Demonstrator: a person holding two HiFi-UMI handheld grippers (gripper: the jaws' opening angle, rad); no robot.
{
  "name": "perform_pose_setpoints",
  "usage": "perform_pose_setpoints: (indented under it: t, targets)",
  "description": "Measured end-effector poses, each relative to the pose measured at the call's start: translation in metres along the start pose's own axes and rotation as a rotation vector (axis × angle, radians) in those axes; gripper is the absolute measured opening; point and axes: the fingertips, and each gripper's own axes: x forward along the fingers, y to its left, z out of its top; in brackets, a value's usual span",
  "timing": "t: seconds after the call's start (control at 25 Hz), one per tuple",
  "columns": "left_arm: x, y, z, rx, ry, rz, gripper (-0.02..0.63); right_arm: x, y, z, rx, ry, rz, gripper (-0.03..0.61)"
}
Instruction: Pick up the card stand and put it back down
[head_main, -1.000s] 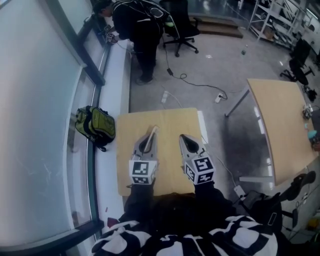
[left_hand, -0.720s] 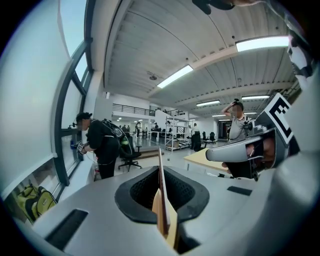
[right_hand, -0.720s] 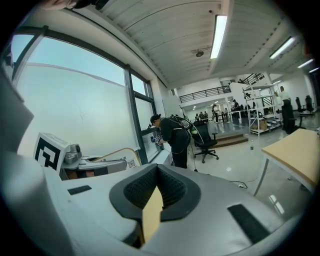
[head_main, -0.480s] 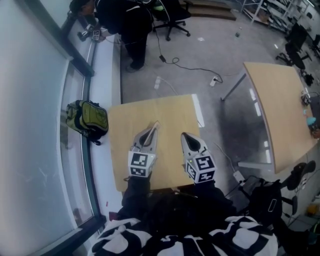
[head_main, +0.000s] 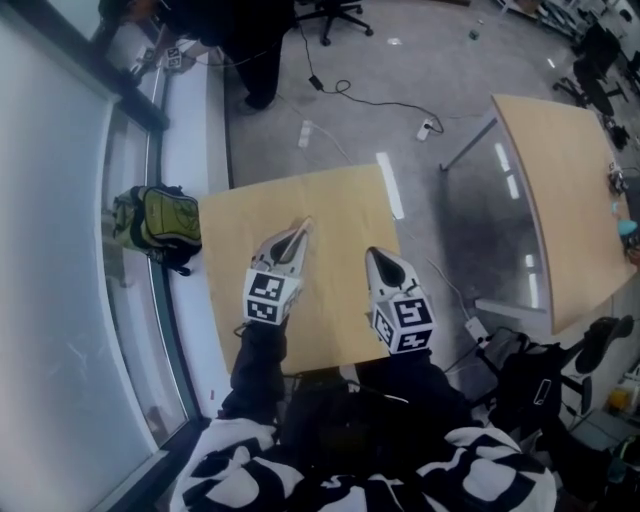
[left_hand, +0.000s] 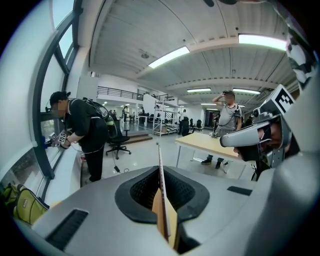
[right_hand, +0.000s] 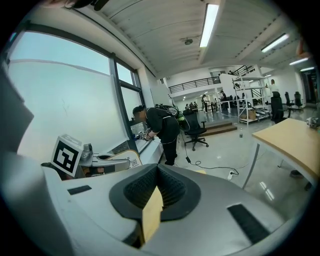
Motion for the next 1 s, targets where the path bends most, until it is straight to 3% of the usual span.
perform_pose_setpoints:
  t: [0.56,1.0]
  targets:
    - [0.080,0.051,-0.048,0.003,0.043,-0.207,0.018,0.071,-0.013,-0.021,-0.028,0.070,-0.009,0.019]
    - [0.133,0.079,-0.052,0.129,0.103,-0.409,0.018,0.112,0.007,-0.039,-0.027,0.108,0.042,0.020]
